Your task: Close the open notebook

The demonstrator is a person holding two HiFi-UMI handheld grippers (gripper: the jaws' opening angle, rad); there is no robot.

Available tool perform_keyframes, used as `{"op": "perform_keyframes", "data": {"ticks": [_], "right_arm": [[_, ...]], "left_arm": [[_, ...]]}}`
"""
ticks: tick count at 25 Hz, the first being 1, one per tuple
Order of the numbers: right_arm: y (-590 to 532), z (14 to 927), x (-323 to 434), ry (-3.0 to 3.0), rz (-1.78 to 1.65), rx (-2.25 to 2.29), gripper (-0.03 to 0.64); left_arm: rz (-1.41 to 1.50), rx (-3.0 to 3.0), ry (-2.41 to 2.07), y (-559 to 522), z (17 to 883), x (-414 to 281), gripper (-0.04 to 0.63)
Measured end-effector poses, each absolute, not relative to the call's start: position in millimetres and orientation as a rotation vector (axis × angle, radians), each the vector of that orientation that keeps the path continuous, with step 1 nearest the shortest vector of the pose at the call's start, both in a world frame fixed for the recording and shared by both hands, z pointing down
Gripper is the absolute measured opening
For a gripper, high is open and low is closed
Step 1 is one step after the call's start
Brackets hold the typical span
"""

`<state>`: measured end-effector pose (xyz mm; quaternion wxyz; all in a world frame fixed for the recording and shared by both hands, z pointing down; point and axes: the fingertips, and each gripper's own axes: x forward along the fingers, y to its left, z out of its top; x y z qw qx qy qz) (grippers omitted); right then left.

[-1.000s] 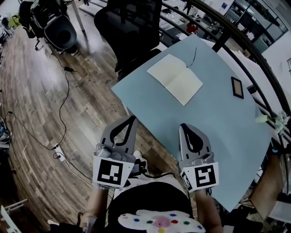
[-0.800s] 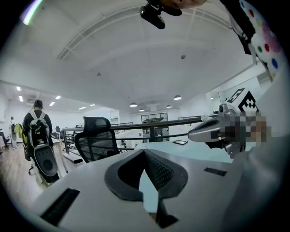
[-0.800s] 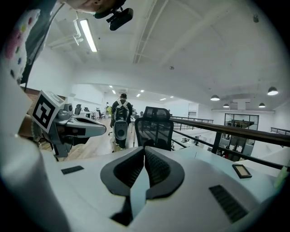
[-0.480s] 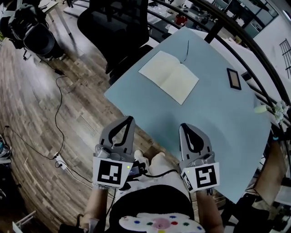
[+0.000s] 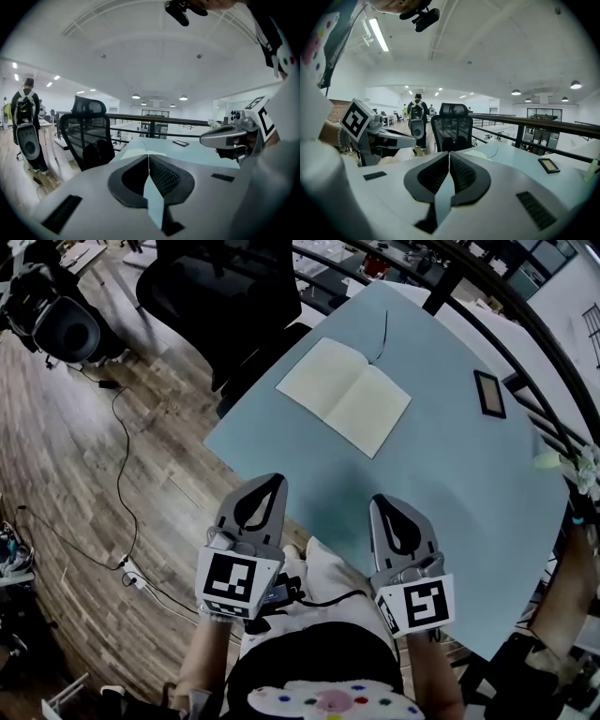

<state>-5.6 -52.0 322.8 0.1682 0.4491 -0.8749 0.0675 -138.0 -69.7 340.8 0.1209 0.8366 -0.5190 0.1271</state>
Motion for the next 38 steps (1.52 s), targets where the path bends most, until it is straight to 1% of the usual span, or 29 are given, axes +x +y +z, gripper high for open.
{"op": "perform_keyframes", "data": {"ticks": [4, 9, 12, 17, 21, 24, 27, 38], "right_arm": [[-66.7, 329.8, 2.0, -2.486, 0.216, 1.276, 0.034], [-78.3, 339.9, 13.3, -2.471, 0.262, 1.291, 0.034], [-83.1, 344.7, 21.0, -2.462, 0.287, 1.298, 0.035], [-92.6, 354.2, 30.3, -2.456, 0.331, 1.292, 0.035], [-100.6, 363.9, 36.2, -2.449, 0.367, 1.286, 0.034], [-107.1, 371.3, 38.0, -2.443, 0.388, 1.282, 0.034], [-110.5, 377.7, 41.2, -2.435, 0.415, 1.286, 0.035], [-111.7, 387.0, 51.3, -2.401, 0.463, 1.325, 0.034]], "left_arm": [[0.343, 2.369, -1.416, -88.0, 360.0, -127.1, 0.017], [0.223, 2.216, -1.29, -107.6, 384.0, -116.7, 0.021], [0.156, 2.131, -1.235, -119.4, 396.0, -111.1, 0.089], [0.089, 1.996, -1.2, -143.1, 418.6, -106.2, 0.164], [0.027, 1.893, -1.178, -163.4, 436.0, -103.9, 0.189], [-0.021, 1.802, -1.136, -177.2, 451.8, -103.3, 0.227], [-0.129, 1.694, -1.084, -188.9, 463.2, -102.9, 0.253], [-0.272, 1.416, -1.05, -217.3, 501.8, -111.8, 0.291]]}}
